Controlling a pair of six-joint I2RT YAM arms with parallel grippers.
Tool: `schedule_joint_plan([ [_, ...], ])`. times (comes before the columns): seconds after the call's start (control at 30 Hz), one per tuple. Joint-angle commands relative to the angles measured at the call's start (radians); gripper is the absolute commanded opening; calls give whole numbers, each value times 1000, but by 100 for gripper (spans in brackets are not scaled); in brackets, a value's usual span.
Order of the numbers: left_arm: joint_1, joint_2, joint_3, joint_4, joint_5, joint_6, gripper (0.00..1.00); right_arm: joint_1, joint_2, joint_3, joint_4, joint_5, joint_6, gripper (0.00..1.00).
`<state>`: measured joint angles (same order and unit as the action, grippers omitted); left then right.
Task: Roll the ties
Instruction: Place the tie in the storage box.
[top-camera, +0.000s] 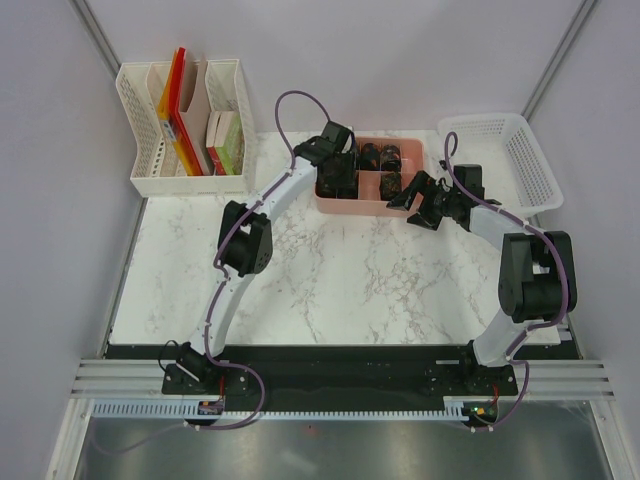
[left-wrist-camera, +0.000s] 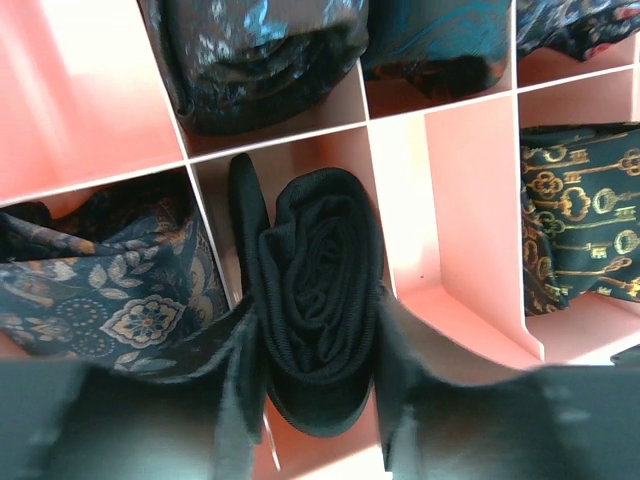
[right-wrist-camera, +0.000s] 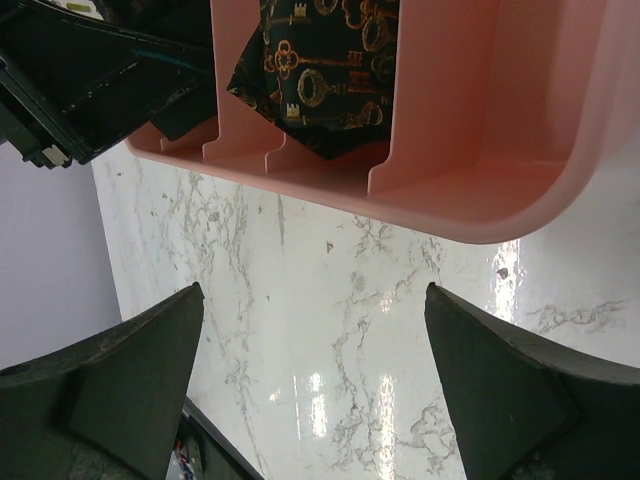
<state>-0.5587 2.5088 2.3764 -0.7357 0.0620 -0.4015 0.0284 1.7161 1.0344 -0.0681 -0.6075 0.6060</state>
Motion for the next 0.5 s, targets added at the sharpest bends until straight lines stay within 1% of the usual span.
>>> schedule_joint_plan([
  [0.0,-7,-28,56,5,-16,59,52,-2,-6,1,19,3,9,98],
  [0.03,-7,-30,56,4,-21,69,59,-2,-6,1,21,2,11,98],
  [0.13,-7,-36,52,2,-28,76,61,-2,-4,3,22,2,14,98],
  [0.37,-7,-62,70,13,-36,84,61,-4,-12,-4,30,-3,18,98],
  [0.47,-6,-87,83,22,-53,113,64,-4,-12,-4,33,-8,21,98],
])
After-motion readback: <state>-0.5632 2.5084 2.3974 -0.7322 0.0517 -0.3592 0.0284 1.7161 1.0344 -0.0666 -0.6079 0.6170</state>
